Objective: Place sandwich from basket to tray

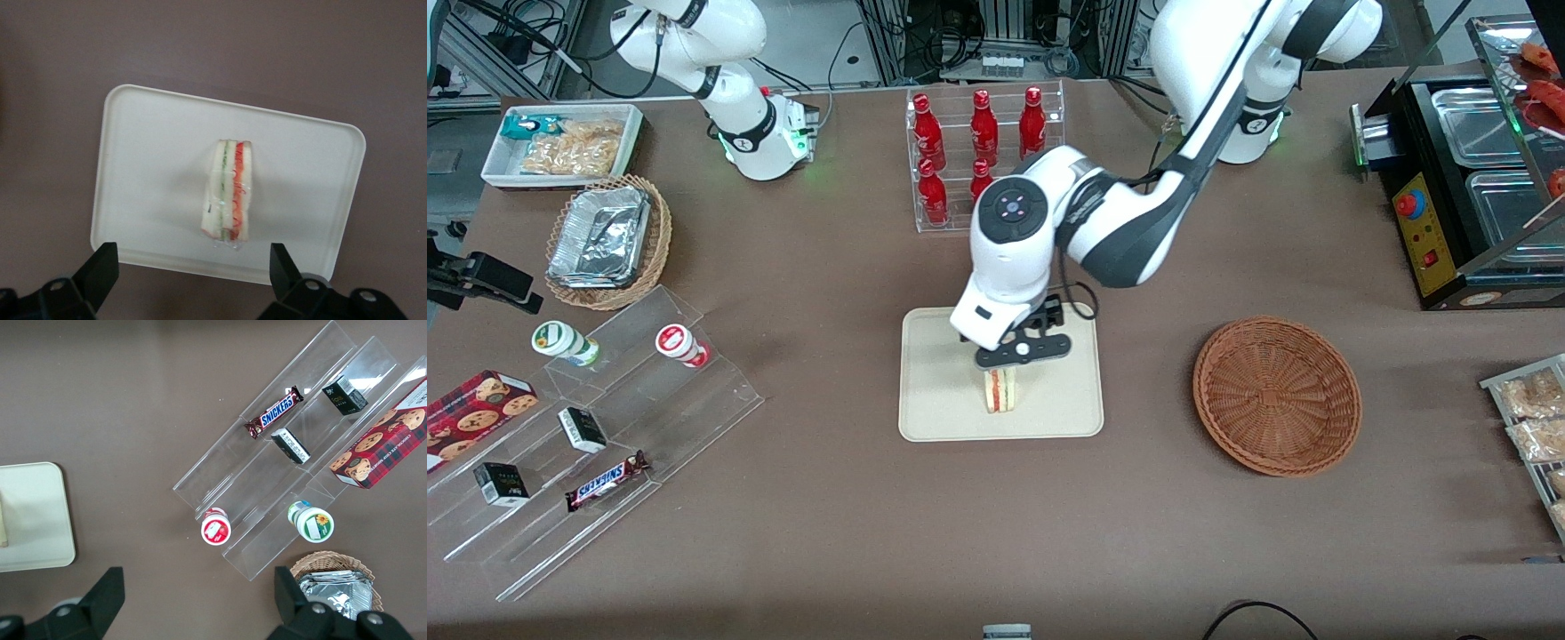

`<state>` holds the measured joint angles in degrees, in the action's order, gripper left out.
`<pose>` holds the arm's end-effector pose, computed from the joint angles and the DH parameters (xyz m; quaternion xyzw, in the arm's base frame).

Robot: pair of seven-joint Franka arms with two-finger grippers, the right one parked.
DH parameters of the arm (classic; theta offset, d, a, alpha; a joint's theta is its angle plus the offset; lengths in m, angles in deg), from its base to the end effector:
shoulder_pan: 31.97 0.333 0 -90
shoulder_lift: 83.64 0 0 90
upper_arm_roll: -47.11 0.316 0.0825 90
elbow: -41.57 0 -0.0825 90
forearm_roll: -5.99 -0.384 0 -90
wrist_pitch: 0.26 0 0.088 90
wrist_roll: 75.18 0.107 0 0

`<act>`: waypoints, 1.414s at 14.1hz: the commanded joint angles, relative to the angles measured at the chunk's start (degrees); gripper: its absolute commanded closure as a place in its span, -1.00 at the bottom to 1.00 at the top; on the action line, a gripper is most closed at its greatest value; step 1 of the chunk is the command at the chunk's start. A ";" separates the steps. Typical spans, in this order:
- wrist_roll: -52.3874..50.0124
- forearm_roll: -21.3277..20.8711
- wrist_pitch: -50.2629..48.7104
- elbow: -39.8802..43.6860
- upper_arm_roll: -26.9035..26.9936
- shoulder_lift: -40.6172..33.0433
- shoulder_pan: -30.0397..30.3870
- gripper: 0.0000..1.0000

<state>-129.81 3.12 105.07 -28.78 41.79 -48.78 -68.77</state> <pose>0.5541 -0.4732 0.4184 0.9938 0.1107 -0.0002 0.0032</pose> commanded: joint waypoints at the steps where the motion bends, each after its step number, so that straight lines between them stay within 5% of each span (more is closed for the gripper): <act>1: -0.39 0.23 -2.75 -8.29 -0.04 -6.54 2.95 -1.00; 10: 20.06 0.31 -5.29 -27.81 -0.13 -23.59 18.85 -1.00; 20: 49.07 1.19 -21.48 -26.94 -3.82 -36.17 38.63 -1.00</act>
<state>-85.11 3.60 84.19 -54.25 39.33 -82.19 -32.96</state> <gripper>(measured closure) 0.000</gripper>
